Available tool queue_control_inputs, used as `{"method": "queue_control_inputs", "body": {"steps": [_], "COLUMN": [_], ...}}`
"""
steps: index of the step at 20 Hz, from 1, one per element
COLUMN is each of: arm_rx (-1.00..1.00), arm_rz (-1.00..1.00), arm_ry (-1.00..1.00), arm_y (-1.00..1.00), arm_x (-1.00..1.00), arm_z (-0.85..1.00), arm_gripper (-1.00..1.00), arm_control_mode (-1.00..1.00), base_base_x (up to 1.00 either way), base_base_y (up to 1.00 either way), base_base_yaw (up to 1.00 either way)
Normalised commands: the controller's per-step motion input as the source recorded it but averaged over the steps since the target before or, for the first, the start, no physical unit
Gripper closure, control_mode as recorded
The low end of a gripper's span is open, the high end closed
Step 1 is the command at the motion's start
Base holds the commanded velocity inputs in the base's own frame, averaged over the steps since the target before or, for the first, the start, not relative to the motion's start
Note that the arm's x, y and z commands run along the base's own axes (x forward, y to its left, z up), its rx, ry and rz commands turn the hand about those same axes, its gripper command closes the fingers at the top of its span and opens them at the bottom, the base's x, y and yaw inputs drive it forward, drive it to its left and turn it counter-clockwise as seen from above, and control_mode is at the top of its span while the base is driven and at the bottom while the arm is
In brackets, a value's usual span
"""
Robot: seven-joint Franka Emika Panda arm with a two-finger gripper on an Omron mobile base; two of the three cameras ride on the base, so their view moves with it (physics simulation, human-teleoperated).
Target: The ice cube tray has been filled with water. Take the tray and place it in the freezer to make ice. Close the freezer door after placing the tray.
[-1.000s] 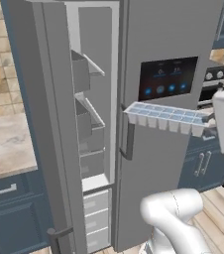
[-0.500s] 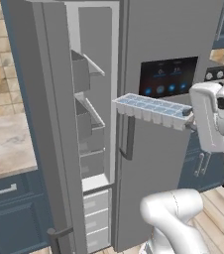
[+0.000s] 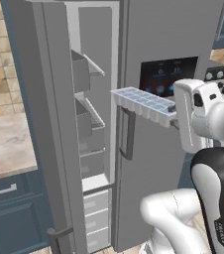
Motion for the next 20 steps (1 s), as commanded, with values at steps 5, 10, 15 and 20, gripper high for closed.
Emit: {"method": "queue_control_inputs", "body": {"steps": [5,10,15,20], "arm_rx": [0.03,0.0,0.0,0.0], "arm_rz": [0.02,0.04,0.03,0.0], "arm_ry": [-0.06,-0.06,-0.02,0.0], "arm_y": [0.01,0.2,0.37,0.3], "arm_x": [0.0,-0.01,-0.07,0.06], "arm_z": [0.15,0.06,0.0,0.13], "arm_gripper": [1.0,1.0,1.0,1.0], "arm_control_mode": [-1.0,-1.0,-1.0,-1.0], "base_base_x": [0.0,0.0,0.0,0.0], "base_base_y": [0.0,0.0,0.0,0.0], "base_base_yaw": [0.0,0.0,0.0,0.0]}}
